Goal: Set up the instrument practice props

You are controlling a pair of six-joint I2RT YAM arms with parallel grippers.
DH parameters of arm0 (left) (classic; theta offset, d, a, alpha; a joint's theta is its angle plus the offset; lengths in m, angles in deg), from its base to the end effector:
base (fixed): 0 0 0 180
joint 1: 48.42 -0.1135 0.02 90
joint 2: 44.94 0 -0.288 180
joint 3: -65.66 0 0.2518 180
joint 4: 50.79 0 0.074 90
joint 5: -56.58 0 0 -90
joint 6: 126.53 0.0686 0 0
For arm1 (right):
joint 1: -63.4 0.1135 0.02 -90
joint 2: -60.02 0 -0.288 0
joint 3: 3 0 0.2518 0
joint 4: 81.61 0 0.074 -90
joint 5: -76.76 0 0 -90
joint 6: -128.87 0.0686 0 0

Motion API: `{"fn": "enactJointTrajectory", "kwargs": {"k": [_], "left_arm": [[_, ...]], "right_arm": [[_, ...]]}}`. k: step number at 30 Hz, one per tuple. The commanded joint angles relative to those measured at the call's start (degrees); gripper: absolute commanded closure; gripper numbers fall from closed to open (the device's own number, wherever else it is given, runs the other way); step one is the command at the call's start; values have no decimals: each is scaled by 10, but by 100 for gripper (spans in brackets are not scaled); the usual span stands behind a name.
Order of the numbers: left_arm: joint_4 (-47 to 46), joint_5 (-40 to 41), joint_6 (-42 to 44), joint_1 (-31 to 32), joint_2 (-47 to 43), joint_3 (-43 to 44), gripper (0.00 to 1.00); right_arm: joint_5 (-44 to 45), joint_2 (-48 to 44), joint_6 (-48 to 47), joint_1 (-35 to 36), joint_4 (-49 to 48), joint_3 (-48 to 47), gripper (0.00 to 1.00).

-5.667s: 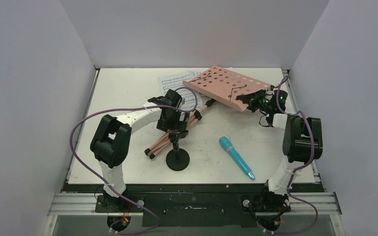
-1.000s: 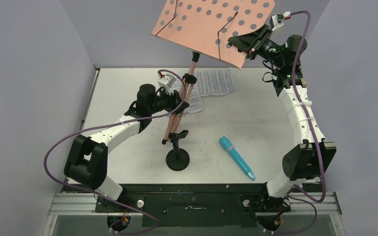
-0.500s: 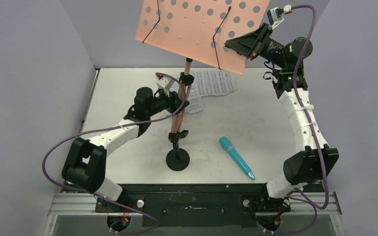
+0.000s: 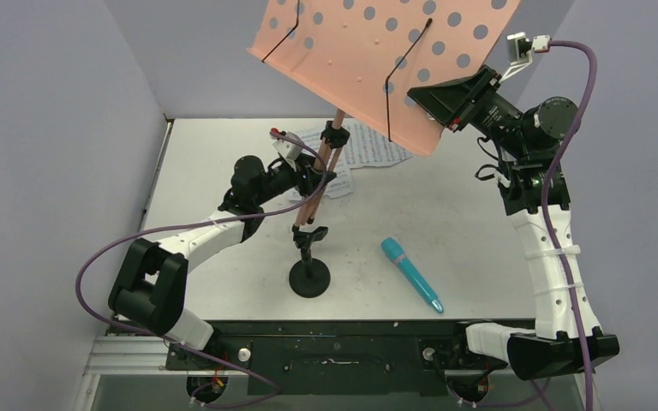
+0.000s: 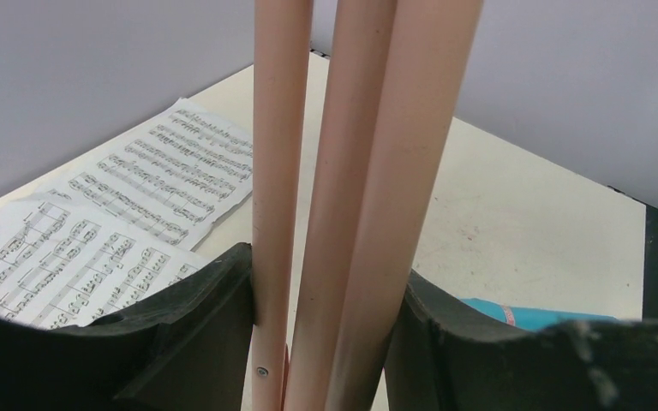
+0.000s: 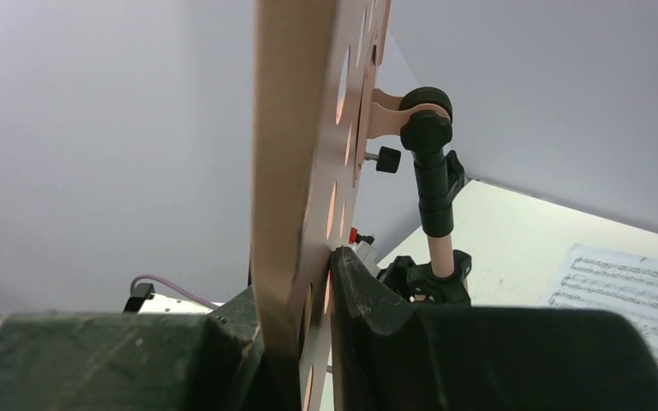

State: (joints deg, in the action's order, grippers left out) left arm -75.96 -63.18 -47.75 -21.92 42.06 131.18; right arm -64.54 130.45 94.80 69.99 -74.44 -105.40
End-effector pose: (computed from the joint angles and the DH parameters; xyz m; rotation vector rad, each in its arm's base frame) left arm 0.3182 -0.1967 0.3175 0.6315 1.4549 -0.9098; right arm 0.2355 0.0811 0.5672 -0.3074 1.4181 1.4178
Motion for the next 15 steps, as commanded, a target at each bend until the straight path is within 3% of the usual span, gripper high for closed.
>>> {"fn": "enactJointTrajectory", "kwargs": {"k": [1, 9, 15], "left_arm": [[-80, 25, -13, -11, -1, 14, 100], [-46, 7, 17, -3, 6, 31, 100], [-99, -25, 54, 6, 13, 15, 100]], "right_arm": [[40, -53, -61, 6, -96, -23, 95], [19, -59, -127, 6, -79, -40, 95], [0, -60, -148, 7, -112, -36, 95]]}}
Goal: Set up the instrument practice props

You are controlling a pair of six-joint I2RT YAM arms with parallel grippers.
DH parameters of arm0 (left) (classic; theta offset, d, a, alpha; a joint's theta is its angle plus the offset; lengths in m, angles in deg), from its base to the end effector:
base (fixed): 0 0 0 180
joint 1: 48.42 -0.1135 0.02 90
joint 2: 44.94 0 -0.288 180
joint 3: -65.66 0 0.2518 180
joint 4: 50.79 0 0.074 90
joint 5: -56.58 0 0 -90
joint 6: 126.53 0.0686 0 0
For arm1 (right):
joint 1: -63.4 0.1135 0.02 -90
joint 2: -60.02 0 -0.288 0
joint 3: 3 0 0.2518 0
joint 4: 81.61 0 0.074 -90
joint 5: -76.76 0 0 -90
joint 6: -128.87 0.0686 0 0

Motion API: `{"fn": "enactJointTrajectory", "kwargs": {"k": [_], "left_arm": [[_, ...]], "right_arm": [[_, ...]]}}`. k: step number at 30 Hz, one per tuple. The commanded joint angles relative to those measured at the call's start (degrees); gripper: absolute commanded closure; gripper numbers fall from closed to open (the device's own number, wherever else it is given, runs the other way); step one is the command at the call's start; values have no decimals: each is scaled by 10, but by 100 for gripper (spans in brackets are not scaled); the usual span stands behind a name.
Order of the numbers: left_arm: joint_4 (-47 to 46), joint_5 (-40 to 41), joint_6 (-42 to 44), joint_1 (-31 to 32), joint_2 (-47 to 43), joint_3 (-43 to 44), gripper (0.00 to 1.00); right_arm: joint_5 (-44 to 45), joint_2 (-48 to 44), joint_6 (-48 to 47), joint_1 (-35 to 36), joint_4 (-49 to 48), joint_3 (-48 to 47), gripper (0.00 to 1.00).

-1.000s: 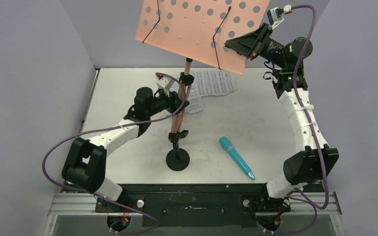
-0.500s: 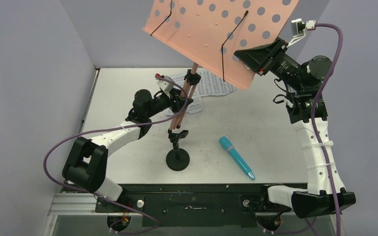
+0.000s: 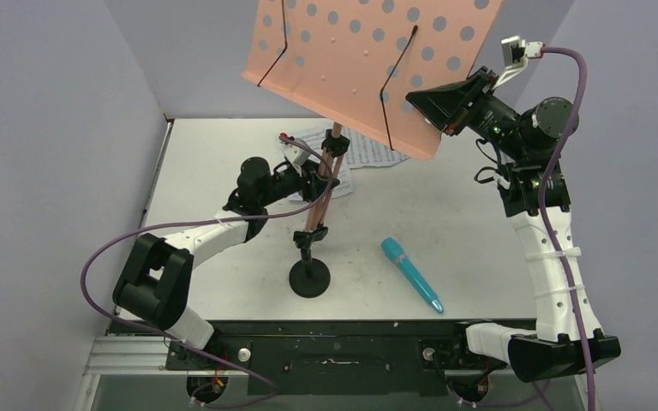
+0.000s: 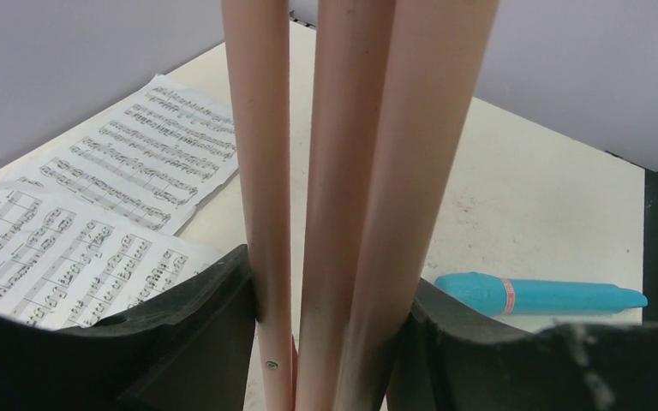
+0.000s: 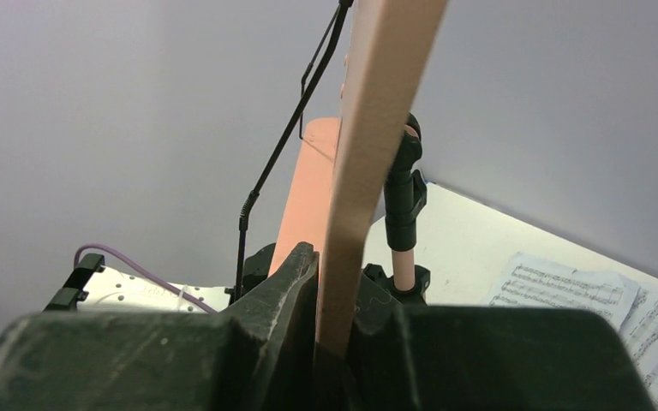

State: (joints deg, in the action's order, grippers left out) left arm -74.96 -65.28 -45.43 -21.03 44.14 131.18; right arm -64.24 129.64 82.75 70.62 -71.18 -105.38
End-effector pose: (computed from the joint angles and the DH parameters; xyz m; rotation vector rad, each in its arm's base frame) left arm 0.3194 -0.2063 0.3022 0.7014 1.4813 -0.9228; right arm 0.2312 0.0830 0.5642 -0.4253 1.3820 1.2650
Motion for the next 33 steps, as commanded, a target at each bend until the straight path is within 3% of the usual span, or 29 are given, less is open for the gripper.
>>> {"fn": "enactJointTrajectory", "kwargs": {"k": [1, 9, 15, 23, 29, 33], "left_arm": [[-110, -2, 31, -2, -7, 15, 100], [-129, 0, 44, 5, 3, 11, 100], [-295, -61, 121, 13, 17, -49, 100], [-305, -61, 116, 23, 41, -44, 100], [-304, -55, 130, 28, 43, -62, 100], [-293, -53, 142, 31, 40, -71, 100]], "right_arm": [[-3, -52, -34, 1, -141, -39, 95], [-7, -51, -89, 11, -129, -35, 95], [2, -65, -97, 25, -123, -2, 95], [4, -69, -106, 32, -114, 6, 94], [14, -76, -113, 34, -113, 12, 52], [18, -82, -117, 33, -105, 16, 42]]}}
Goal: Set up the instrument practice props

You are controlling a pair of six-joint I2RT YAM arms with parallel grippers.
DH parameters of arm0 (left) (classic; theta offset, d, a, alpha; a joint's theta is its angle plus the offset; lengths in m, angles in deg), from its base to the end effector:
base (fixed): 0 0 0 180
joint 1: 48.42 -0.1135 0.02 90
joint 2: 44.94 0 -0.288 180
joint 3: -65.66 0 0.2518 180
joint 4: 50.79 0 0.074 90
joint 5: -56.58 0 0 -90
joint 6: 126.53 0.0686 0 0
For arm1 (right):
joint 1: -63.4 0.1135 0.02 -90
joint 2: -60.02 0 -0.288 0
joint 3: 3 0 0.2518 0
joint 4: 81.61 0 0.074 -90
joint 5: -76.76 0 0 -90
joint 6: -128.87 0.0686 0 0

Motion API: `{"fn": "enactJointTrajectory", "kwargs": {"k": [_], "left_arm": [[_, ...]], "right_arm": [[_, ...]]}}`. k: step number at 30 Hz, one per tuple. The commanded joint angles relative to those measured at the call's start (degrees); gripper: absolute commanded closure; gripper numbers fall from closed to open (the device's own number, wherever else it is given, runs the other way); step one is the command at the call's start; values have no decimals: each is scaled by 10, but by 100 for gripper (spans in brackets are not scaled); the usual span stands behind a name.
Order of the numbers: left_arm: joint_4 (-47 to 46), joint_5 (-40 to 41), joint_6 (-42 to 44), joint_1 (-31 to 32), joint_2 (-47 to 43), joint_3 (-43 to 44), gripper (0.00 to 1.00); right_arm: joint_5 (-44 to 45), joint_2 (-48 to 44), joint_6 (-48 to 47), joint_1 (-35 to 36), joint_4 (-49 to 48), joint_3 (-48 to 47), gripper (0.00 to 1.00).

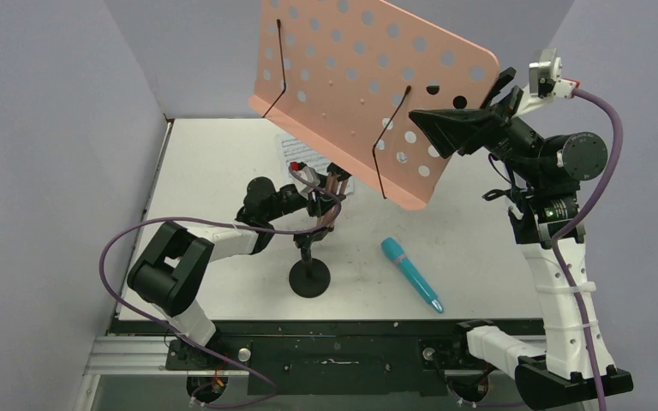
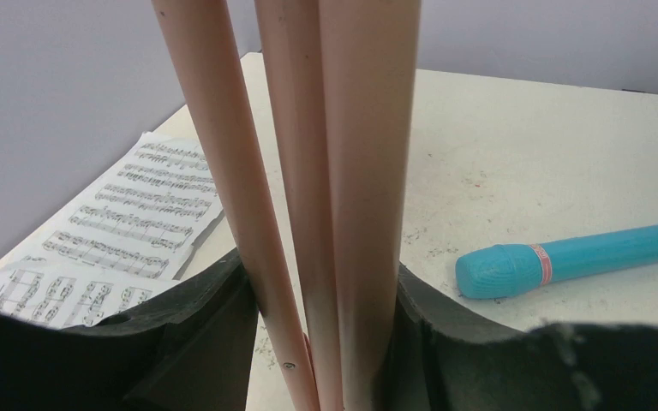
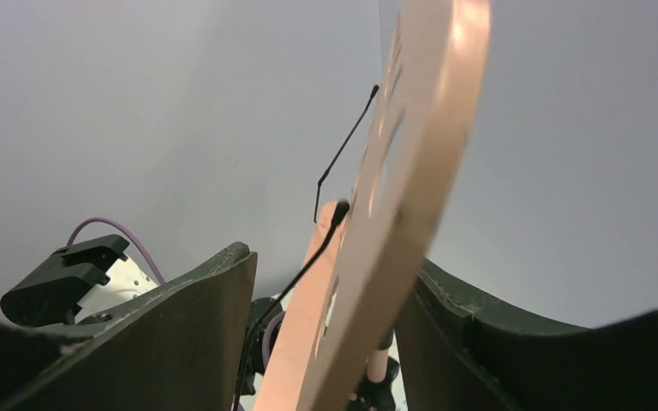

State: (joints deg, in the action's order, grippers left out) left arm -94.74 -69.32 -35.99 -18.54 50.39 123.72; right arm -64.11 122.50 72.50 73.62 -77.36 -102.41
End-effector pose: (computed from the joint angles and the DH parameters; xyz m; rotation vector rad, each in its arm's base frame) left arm 0.3058 -0.2221 0.2628 0.8867 1.2562 -0.8641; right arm 0.1745 0.0855 0.5835 -0.6367 1.1335 1.1027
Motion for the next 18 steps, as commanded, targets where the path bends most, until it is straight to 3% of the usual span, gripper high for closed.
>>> {"fn": "enactJointTrajectory", "kwargs": {"k": [1, 6, 18], "left_arm": [[-96, -12, 46, 7, -22, 2, 100], [-105, 9, 22, 7, -26, -5, 100], [-98, 30, -2, 6, -28, -1, 100]], "right_arm": [[18, -12, -17, 4, -40, -14, 38], [35, -25, -45, 3, -21, -11, 19], [31, -82, -153, 3, 64, 18, 0]]}}
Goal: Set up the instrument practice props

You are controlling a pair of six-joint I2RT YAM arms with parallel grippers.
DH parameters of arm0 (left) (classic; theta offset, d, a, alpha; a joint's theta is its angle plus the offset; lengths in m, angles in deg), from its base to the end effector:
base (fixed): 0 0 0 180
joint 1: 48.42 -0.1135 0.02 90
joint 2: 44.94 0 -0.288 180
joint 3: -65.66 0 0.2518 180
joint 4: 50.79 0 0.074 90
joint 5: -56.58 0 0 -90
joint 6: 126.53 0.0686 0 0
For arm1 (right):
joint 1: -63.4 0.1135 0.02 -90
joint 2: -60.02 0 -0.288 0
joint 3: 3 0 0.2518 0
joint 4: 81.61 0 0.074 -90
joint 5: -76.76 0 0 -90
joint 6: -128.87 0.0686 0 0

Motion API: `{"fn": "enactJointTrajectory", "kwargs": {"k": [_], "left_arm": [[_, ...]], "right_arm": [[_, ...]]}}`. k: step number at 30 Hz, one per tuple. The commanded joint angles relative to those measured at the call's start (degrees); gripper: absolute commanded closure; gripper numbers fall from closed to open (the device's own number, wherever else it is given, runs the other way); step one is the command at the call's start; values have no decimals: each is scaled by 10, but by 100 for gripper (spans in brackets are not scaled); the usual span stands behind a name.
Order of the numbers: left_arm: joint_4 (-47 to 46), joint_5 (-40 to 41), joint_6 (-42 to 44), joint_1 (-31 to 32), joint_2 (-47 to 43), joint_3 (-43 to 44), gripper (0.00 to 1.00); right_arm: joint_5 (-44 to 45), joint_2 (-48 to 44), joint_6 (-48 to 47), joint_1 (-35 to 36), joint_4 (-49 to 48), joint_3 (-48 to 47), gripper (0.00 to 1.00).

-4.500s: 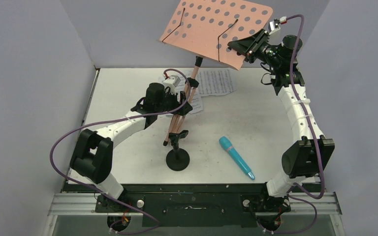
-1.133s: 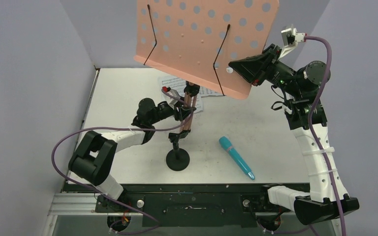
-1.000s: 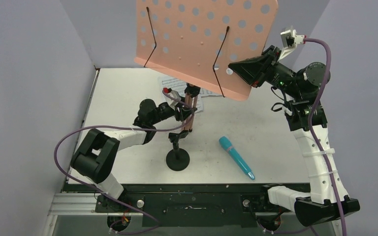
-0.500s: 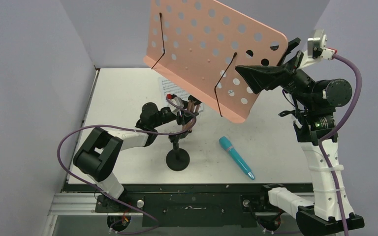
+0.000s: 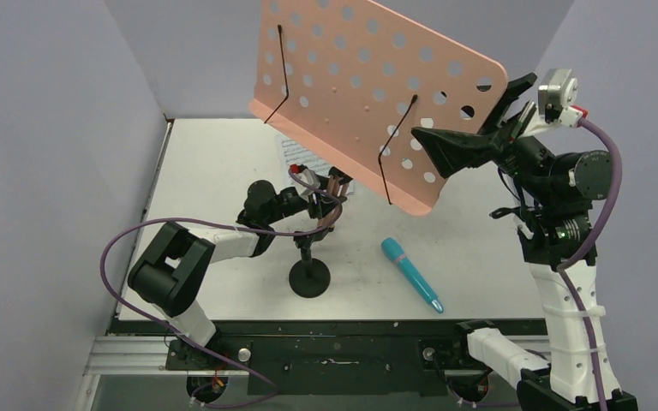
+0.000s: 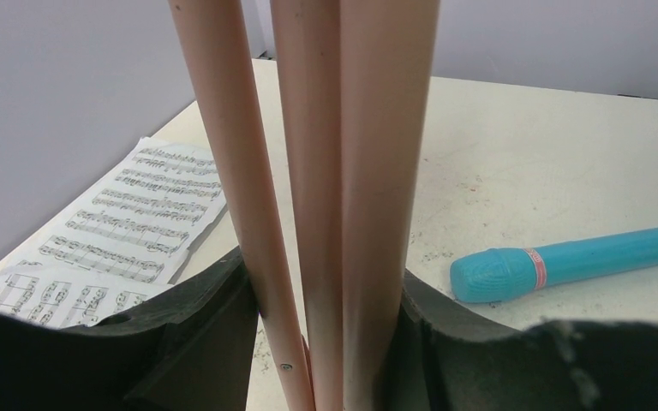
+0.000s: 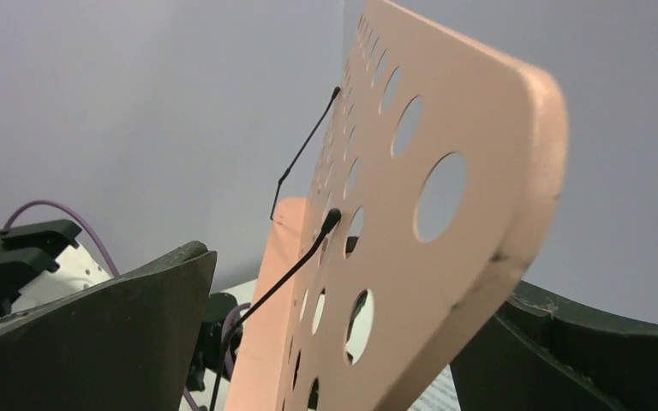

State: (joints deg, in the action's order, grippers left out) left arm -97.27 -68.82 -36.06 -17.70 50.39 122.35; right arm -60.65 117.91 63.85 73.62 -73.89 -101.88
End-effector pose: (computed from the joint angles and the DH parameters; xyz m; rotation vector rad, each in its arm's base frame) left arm 0.2996 -0.2243 0.2607 0.8870 1.2342 -0.8669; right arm 0.1462 0.0777 0.5887 -0.6544 1.0580 0.9445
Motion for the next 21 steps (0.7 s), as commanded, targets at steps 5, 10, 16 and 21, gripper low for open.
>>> {"fn": "enactJointTrajectory", "kwargs": {"k": [5, 10, 16, 21], "left_arm": [[-71, 35, -18, -2, -30, 12, 100], [-73, 39, -23, -2, -31, 10, 100], [-73, 43, -26, -2, -30, 10, 100], [-74, 45, -27, -2, -29, 8, 100]], "right_arm": [[15, -71, -101, 4, 88, 47, 10], [53, -107, -122, 3, 116, 102, 10], [37, -160, -133, 4, 148, 185, 10], [14, -211, -168, 5, 194, 238, 10]]}}
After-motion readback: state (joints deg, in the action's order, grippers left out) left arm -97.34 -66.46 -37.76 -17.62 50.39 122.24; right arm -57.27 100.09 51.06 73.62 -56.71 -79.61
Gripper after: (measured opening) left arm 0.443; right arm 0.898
